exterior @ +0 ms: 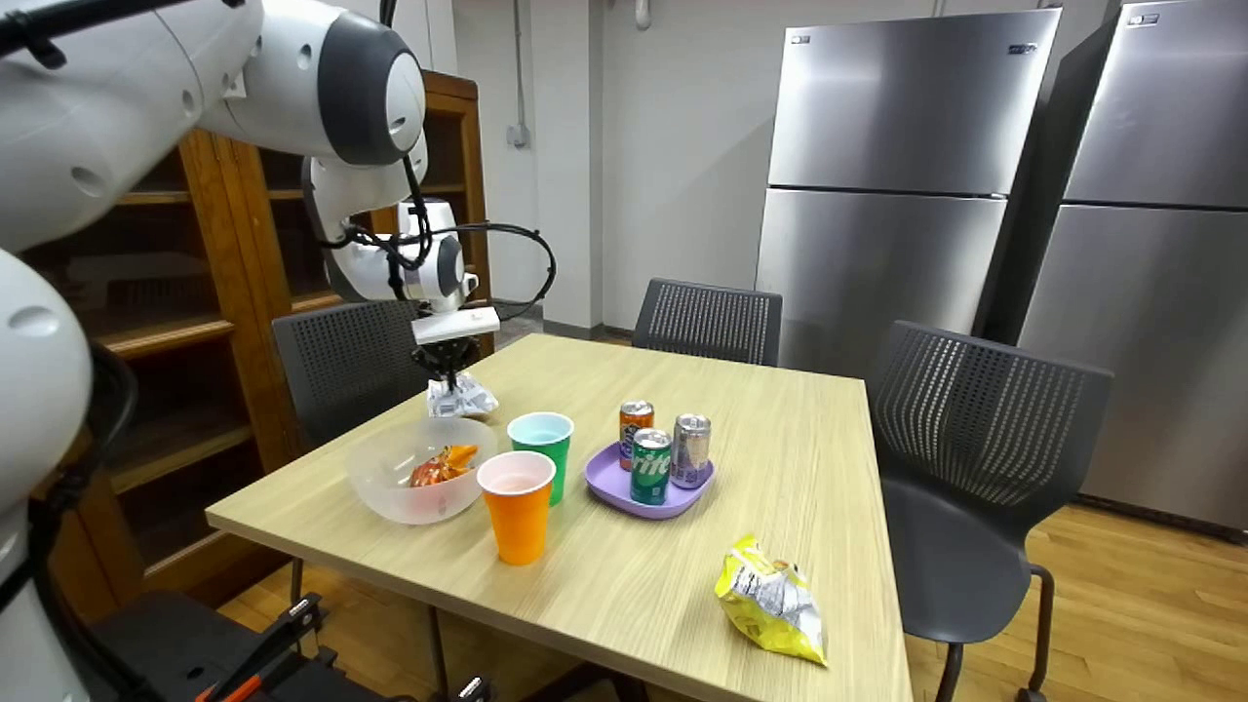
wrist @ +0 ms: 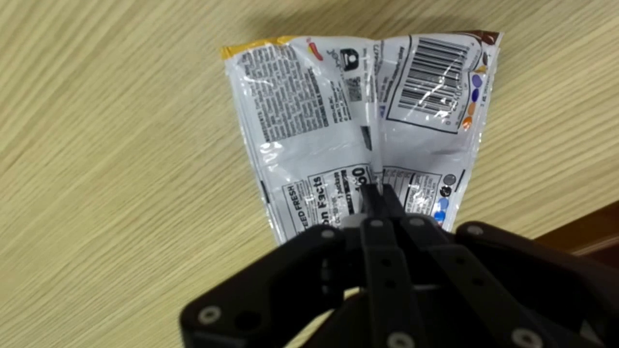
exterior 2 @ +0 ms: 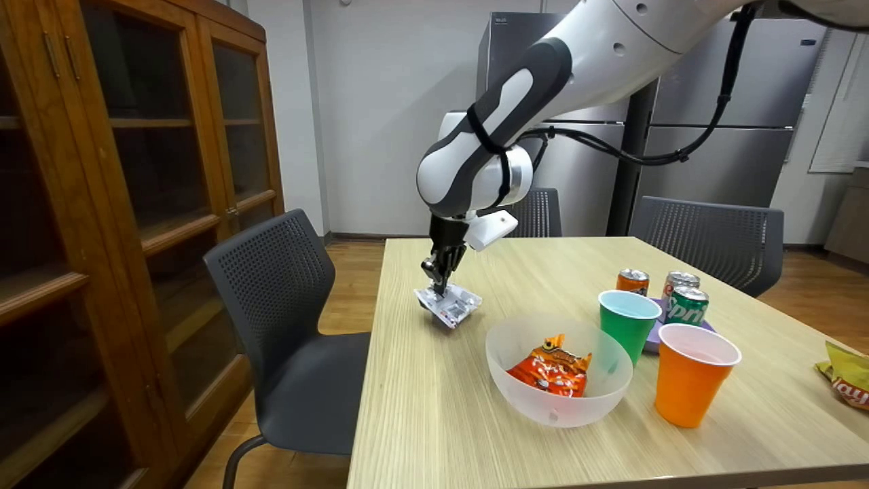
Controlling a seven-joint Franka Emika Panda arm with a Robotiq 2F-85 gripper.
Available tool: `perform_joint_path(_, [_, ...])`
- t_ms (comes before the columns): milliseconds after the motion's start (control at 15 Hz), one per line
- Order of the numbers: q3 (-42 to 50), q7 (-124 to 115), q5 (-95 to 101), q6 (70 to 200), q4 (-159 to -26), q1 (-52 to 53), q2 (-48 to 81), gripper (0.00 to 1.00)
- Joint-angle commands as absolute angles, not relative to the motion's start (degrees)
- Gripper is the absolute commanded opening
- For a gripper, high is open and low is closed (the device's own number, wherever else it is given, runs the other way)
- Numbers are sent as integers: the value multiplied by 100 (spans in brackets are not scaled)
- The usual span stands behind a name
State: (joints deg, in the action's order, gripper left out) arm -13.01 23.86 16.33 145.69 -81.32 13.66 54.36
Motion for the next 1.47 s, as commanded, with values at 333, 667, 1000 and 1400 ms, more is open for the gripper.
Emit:
perform_joint_path(333, [-1312,2099,1553,14752,-9213,1444,4214,0])
perform_joint_path(667, [-1292,1794,1558,14912,-10087,1481,3425,0])
perform_joint_path(1000, [-1268,1427,1555,15072,-11076,1489,2678,0])
perform_joint_path(1400, [-1202,993,1495,15225,-12173,1419,1911,0])
